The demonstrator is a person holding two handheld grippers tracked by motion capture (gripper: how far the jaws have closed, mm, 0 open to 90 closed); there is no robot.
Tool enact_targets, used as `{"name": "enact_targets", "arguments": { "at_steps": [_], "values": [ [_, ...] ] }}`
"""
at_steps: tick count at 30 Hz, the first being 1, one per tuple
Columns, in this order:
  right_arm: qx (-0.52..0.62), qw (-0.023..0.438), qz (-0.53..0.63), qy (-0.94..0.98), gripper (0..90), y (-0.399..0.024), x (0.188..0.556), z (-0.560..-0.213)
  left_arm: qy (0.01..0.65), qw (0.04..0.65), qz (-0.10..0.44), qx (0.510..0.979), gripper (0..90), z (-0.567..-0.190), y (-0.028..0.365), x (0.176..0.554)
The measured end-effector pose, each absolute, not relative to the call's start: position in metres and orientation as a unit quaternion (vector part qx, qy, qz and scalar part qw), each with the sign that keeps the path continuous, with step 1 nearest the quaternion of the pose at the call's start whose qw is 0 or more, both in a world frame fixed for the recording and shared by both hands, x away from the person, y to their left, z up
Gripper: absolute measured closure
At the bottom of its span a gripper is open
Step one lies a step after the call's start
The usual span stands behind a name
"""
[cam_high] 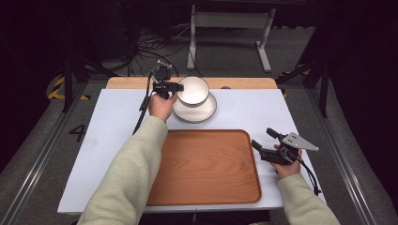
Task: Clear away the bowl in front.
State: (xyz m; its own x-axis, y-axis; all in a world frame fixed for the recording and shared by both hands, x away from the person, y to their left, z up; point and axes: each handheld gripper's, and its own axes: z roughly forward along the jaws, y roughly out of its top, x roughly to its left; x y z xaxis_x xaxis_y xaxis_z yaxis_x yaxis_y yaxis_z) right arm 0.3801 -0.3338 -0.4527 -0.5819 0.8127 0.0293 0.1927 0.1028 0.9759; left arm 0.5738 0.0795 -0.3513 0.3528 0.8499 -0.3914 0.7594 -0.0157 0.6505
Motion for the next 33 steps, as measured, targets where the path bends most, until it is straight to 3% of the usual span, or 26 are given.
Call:
{"name": "enact_targets", "arguments": {
  "at_steps": [33],
  "values": [
    [0.368, 0.276, 0.559, 0.69, 14.8, -0.334, 0.38, -0.453, 0.483, 0.412, 0.055, 0.77, 80.3, -0.319, 0.091, 0.524]
  ]
}}
